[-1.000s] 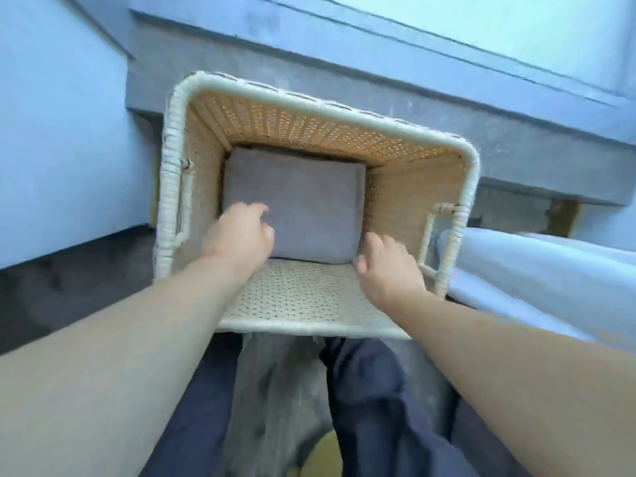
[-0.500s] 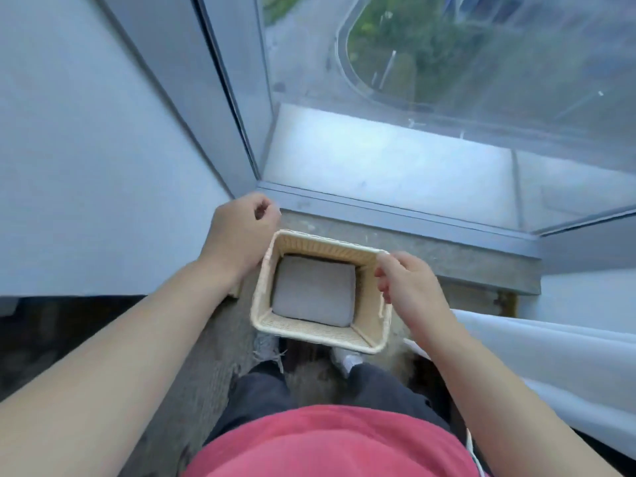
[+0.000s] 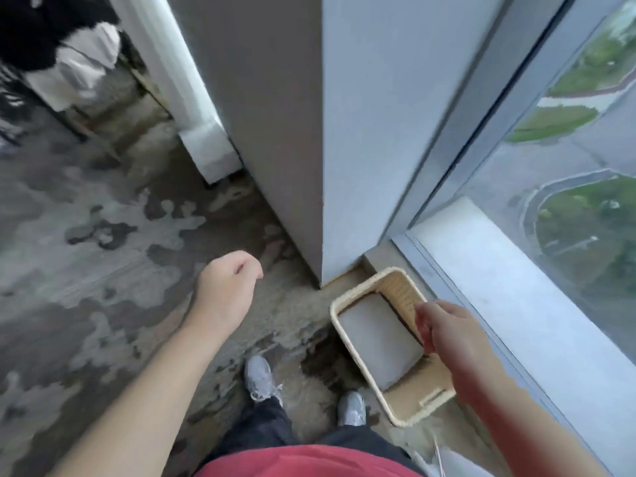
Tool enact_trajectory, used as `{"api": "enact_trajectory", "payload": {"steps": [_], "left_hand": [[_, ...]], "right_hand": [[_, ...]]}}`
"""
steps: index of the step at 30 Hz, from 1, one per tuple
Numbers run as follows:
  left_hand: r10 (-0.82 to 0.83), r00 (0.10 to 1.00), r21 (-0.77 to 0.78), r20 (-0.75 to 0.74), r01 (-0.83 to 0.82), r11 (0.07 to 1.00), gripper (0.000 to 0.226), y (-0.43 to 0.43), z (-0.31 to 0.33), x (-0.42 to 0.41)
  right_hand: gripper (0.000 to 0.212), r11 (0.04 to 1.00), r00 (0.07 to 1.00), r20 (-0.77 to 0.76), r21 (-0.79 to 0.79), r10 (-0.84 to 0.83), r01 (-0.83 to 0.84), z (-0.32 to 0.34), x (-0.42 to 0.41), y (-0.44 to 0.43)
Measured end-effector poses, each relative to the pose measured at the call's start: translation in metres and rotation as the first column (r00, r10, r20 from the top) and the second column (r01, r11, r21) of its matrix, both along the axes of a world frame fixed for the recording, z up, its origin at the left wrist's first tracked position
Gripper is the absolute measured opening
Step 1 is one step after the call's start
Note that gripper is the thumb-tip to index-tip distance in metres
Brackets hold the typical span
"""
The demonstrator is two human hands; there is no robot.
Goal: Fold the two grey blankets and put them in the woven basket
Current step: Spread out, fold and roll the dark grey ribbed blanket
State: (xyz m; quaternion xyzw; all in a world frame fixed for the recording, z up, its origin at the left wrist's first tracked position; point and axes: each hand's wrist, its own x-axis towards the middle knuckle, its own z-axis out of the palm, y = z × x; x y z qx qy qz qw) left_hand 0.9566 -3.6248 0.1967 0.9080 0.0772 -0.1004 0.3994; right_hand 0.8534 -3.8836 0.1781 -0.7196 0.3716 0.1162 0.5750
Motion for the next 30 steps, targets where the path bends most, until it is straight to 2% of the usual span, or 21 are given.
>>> {"api": "enact_trajectory", "payload": {"steps": [5, 7, 9, 11, 13, 17, 19, 22, 26, 28, 30], "left_hand": [[0.261, 0.965, -0.007, -0.019, -0.262, 0.965, 0.020, 0.127, 0.002, -0.035], [0.413, 0.909, -0.051, -0.050, -0.416, 0.908, 0.022, 0.177, -0.003, -0.052], [0.536, 0.839, -0.062, -0.095, -0.542, 0.838, 0.027, 0.227, -0.011, -0.068], [0.630, 0.767, 0.003, -0.125, -0.634, 0.773, 0.035, 0.276, -0.019, -0.081], [0.709, 0.690, 0.042, -0.146, -0.712, 0.701, 0.038, 0.316, -0.027, -0.090], [0.780, 0.603, 0.012, -0.165, -0.790, 0.613, 0.049, 0.376, -0.035, -0.075], [0.774, 0.614, 0.013, -0.156, -0.782, 0.623, 0.054, 0.402, -0.037, -0.053], [0.758, 0.632, -0.028, -0.160, -0.771, 0.636, 0.049, 0.441, -0.041, -0.003], [0.784, 0.591, -0.074, -0.192, -0.805, 0.589, 0.043, 0.510, -0.050, 0.069], [0.802, 0.561, -0.071, -0.206, -0.825, 0.560, 0.044, 0.554, -0.052, 0.099], [0.842, 0.500, -0.071, -0.203, -0.865, 0.496, 0.044, 0.602, -0.047, 0.121]], "right_hand": [[0.031, 0.939, 0.934, 0.098, -0.030, 0.344, -0.342, 0.014, 0.064, 0.134], [0.035, 0.892, 0.885, 0.111, -0.049, 0.452, -0.449, 0.020, 0.088, 0.197], [0.028, 0.863, 0.852, 0.138, -0.049, 0.505, -0.504, 0.028, 0.110, 0.261], [0.017, 0.847, 0.827, 0.189, -0.061, 0.530, -0.528, 0.039, 0.131, 0.321], [0.015, 0.807, 0.772, 0.247, -0.084, 0.586, -0.585, 0.042, 0.149, 0.371], [0.023, 0.703, 0.667, 0.233, -0.147, 0.708, -0.695, 0.035, 0.179, 0.445], [0.028, 0.703, 0.679, 0.186, -0.145, 0.710, -0.696, 0.024, 0.194, 0.469], [0.031, 0.712, 0.703, 0.113, -0.133, 0.702, -0.690, 0.006, 0.228, 0.499], [0.043, 0.711, 0.712, 0.048, -0.137, 0.700, -0.690, -0.020, 0.296, 0.559], [0.042, 0.688, 0.688, 0.027, -0.088, 0.725, -0.721, -0.027, 0.336, 0.610], [0.035, 0.612, 0.613, 0.006, -0.049, 0.790, -0.789, -0.026, 0.377, 0.676]]}}
